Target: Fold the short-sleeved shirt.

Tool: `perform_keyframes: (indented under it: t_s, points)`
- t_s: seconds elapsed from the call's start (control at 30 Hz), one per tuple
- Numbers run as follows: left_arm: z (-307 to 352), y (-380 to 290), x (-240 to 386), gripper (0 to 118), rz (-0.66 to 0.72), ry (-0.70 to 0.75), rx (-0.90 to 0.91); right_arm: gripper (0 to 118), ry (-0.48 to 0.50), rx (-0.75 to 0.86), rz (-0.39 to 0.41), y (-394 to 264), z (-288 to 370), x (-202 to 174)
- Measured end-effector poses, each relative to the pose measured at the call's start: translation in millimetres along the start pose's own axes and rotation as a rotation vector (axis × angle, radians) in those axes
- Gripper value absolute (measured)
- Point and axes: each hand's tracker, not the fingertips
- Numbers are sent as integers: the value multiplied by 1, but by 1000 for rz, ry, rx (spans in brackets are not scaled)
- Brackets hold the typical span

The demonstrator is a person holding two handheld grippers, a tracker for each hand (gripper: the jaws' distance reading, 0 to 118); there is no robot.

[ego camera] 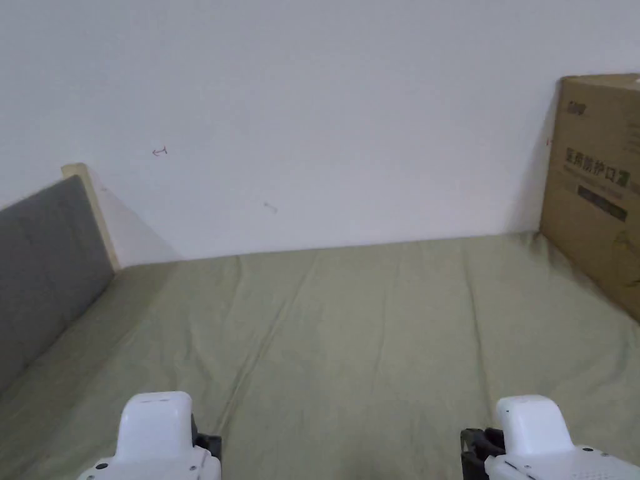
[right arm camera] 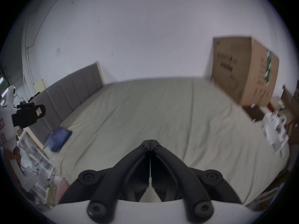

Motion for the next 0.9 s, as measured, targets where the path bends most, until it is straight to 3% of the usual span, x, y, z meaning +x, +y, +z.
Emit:
perform_keyframes:
  t_s: [0.13, 0.27, 0.37, 0.43, 0.9]
  points:
    - [21, 25, 16, 0, 20, -9, 111, 0, -114, 193, 48, 28, 22, -5]
    - [38, 43, 24, 0, -7, -17, 191, 0, -185, 343, 15, 45, 44, -10]
    - [42, 54, 25, 0, 17, -16, 224, 0, -242, 339, 59, 53, 47, -16]
    - [46, 57, 25, 0, 77, -55, 220, 0, -238, 344, 58, 52, 48, -16]
    - [51, 45, 35, 0, 65, -87, 249, 1, -243, 350, 40, 39, 52, -8]
